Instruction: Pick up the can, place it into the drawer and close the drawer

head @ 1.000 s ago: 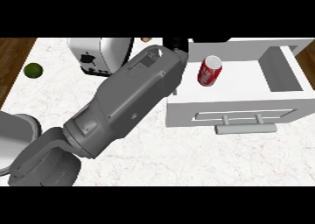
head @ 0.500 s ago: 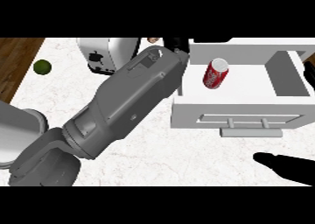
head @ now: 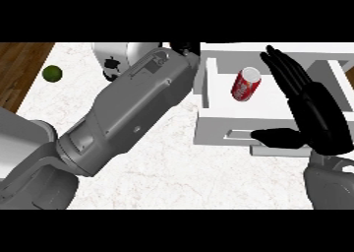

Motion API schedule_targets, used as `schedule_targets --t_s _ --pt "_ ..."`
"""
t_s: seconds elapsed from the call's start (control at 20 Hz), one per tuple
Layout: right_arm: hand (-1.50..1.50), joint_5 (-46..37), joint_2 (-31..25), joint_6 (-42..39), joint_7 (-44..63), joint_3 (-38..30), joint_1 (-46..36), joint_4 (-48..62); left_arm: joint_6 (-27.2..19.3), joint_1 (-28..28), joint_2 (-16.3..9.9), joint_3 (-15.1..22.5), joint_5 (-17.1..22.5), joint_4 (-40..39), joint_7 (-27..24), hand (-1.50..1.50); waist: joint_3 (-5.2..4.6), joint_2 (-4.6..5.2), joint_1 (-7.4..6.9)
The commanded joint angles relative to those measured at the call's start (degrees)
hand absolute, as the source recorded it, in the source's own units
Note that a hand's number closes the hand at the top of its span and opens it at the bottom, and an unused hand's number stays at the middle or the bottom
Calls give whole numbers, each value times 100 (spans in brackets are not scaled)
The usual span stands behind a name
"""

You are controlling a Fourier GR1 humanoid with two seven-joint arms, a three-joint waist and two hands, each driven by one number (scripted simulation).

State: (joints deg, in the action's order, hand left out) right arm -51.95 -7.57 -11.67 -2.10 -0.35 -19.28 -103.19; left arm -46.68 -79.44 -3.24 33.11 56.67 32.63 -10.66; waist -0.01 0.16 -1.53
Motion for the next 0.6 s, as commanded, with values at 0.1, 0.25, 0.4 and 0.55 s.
schedule_targets --t_s 0.1,0.25,0.4,0.55 --pt "-150 -1078 -77 764 -292 447 -714 1770 -28 211 -326 90 -221 303 237 -150 2 7 -106" --pt "-150 -1244 -211 1222 -480 169 -1079 2740 -202 -46 -523 88 -257 555 698 -150 8 6 -126" --pt "-150 -1292 -77 1583 -493 47 -1447 3435 -250 673 -703 108 -420 1113 494 -150 3 -10 -83" --pt "-150 -1756 147 1994 -168 155 -1726 4208 -371 605 -846 205 -515 1364 885 -150 5 -4 -103"
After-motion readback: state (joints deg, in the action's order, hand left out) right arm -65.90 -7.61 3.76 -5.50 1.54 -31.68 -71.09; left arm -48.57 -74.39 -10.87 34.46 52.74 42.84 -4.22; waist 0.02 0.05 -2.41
